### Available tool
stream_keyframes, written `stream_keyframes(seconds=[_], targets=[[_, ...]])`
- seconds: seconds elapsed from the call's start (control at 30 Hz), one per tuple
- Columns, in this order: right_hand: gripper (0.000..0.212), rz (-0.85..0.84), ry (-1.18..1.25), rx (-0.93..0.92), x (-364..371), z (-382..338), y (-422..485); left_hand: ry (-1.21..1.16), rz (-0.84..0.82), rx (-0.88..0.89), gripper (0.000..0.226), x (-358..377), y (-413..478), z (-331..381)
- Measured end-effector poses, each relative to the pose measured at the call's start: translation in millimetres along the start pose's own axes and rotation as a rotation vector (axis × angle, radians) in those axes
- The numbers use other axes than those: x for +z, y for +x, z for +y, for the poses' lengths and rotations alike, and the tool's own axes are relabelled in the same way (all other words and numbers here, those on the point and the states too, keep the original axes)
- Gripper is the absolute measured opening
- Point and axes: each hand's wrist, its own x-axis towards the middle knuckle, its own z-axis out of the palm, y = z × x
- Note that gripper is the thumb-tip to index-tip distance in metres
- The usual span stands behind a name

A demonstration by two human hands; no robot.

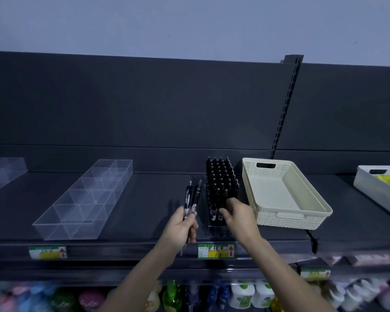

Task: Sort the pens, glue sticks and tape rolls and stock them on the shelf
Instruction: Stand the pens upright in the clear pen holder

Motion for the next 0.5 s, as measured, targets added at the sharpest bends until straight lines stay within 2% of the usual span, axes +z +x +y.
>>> stream_keyframes(seconds=[0.3,0.4,0.43,0.5], targets=[[0.029,0.066,0.07,-0.002,0,5,-4,-0.037,0.022,0.047,0.014,2,-2,2],[0.016,0.195,0.243,0.006,-10,0,-14,-0.07,0.048,0.039,0.012,5,-2,2],[0.008,0.205,0.302,-0.005,-13,-3,-17,-0.09,0.048,0.043,0.013,7,-2,2],[0.007,0.149,0.435,-0.029,-18,-10,-23,-0.143,0.025,0.061,0.014,13,-3,5]])
